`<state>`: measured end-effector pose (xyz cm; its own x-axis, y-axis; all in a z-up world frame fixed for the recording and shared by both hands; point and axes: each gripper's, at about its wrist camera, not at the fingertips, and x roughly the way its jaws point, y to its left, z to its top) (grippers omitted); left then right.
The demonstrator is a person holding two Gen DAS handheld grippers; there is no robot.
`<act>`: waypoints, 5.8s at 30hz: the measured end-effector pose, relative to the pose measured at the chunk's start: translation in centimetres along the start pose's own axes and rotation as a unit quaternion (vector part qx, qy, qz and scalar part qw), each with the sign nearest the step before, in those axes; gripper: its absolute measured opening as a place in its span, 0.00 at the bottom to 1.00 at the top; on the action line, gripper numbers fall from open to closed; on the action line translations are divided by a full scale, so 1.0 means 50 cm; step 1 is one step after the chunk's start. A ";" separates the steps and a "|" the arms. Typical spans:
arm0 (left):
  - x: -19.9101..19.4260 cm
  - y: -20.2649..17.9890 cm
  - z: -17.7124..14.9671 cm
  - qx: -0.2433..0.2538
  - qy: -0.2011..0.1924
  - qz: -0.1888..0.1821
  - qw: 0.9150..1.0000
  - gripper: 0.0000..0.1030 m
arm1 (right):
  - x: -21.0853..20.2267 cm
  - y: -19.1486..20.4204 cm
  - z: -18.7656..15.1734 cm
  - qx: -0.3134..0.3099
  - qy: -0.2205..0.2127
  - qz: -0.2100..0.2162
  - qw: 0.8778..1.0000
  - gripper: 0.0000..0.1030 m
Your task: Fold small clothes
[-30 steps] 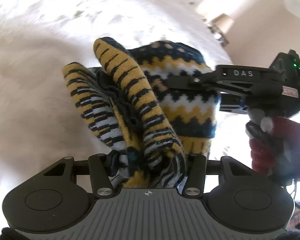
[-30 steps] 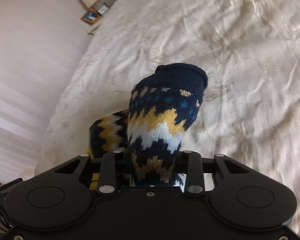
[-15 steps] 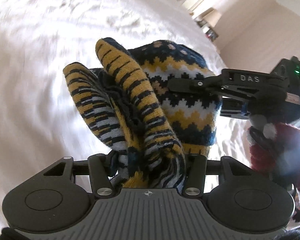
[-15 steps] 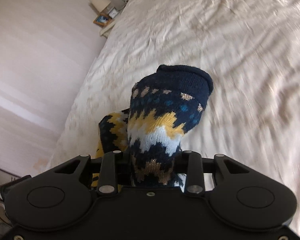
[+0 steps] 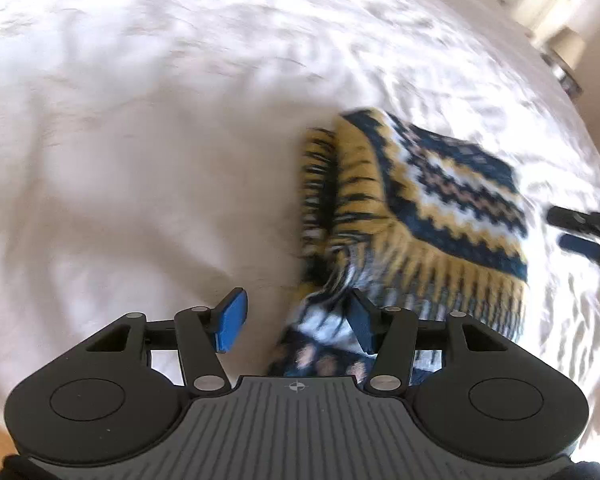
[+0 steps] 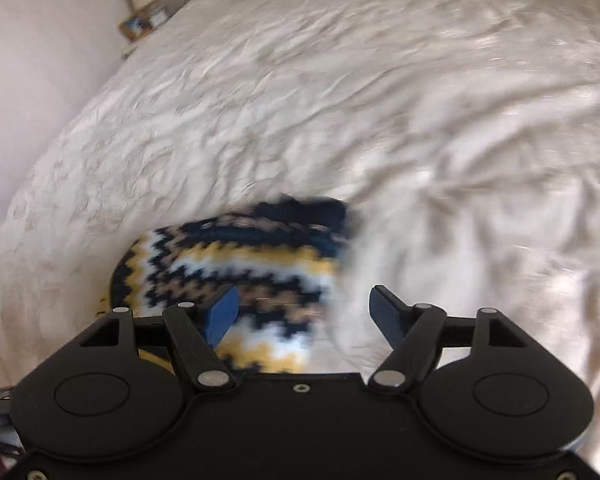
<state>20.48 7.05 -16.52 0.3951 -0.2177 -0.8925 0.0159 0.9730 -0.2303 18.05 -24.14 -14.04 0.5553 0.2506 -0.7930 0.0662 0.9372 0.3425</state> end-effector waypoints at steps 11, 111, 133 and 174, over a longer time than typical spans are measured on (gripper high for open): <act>-0.083 -0.127 0.038 0.152 -0.079 -0.007 0.985 0.55 | -0.021 0.024 -0.015 -0.035 -0.022 -0.017 0.999 0.72; -0.348 -0.112 -0.059 0.148 -0.159 0.061 0.974 0.70 | -0.308 0.237 -0.129 -0.021 -0.136 -0.163 0.977 0.99; -0.375 -0.103 -0.186 0.149 -0.086 0.095 0.980 0.70 | -0.356 0.246 -0.248 0.025 -0.072 -0.159 0.984 0.99; -0.409 -0.085 -0.215 0.160 -0.066 0.086 0.981 0.70 | -0.369 0.286 -0.277 0.054 -0.060 -0.153 0.985 0.99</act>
<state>2.47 6.55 -1.46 0.5317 -0.0569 -0.8450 0.2186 0.9732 0.0720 -2.73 -12.02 -1.49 0.5892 -0.0768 -0.8044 0.3309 0.9311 0.1535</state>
